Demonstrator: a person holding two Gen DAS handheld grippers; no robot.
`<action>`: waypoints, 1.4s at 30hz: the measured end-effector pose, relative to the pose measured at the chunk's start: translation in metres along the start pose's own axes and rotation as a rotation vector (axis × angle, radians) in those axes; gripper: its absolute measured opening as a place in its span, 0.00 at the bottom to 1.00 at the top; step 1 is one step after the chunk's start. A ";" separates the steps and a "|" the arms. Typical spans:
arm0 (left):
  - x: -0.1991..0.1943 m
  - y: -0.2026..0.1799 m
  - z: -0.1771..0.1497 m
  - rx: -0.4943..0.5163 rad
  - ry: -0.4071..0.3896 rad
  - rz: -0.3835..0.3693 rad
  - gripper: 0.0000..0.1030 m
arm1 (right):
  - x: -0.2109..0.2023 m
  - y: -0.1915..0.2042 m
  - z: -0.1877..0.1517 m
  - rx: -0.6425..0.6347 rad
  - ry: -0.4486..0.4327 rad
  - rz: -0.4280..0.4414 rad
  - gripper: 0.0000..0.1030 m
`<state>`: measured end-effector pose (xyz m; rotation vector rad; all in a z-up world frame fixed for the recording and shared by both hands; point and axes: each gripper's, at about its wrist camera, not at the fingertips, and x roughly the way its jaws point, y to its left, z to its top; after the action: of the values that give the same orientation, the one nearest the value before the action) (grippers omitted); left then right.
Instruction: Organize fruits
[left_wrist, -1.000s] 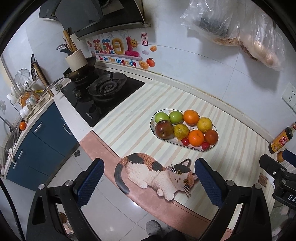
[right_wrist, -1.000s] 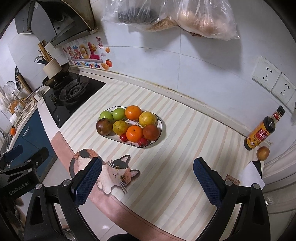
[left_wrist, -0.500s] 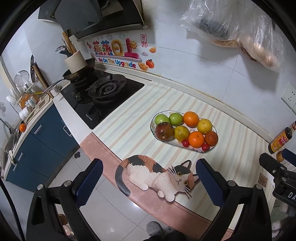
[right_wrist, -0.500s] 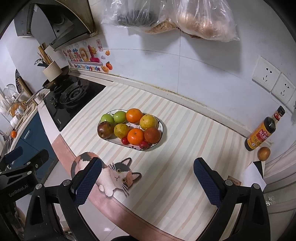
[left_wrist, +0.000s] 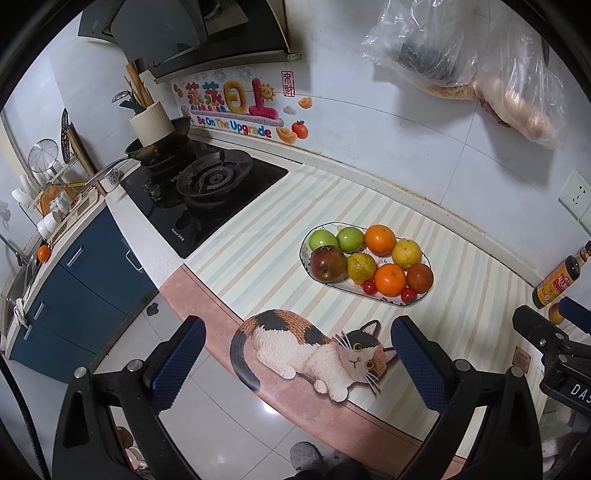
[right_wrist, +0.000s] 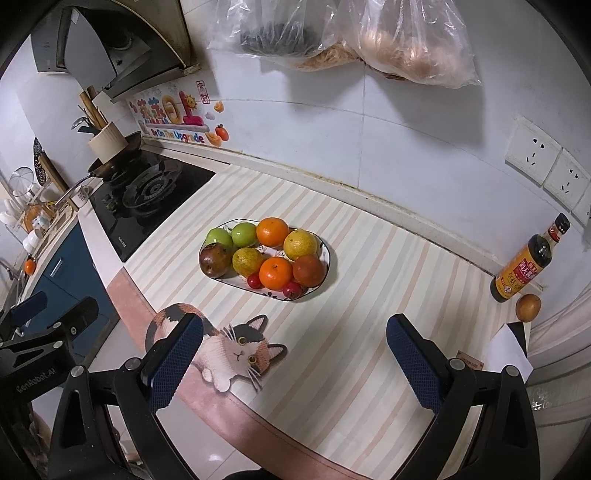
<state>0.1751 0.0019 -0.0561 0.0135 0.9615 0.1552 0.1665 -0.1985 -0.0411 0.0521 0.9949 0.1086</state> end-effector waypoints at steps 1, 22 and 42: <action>0.000 0.000 0.000 0.002 0.001 0.000 1.00 | 0.000 0.001 0.001 -0.004 0.000 0.000 0.99; -0.003 0.000 -0.007 0.009 0.023 -0.019 1.00 | 0.001 0.004 -0.005 -0.031 0.016 -0.001 0.99; -0.006 -0.009 -0.007 0.001 0.014 -0.023 1.00 | -0.005 0.000 -0.008 -0.021 0.017 0.004 0.99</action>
<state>0.1672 -0.0086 -0.0553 0.0019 0.9754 0.1338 0.1568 -0.1996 -0.0415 0.0342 1.0107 0.1235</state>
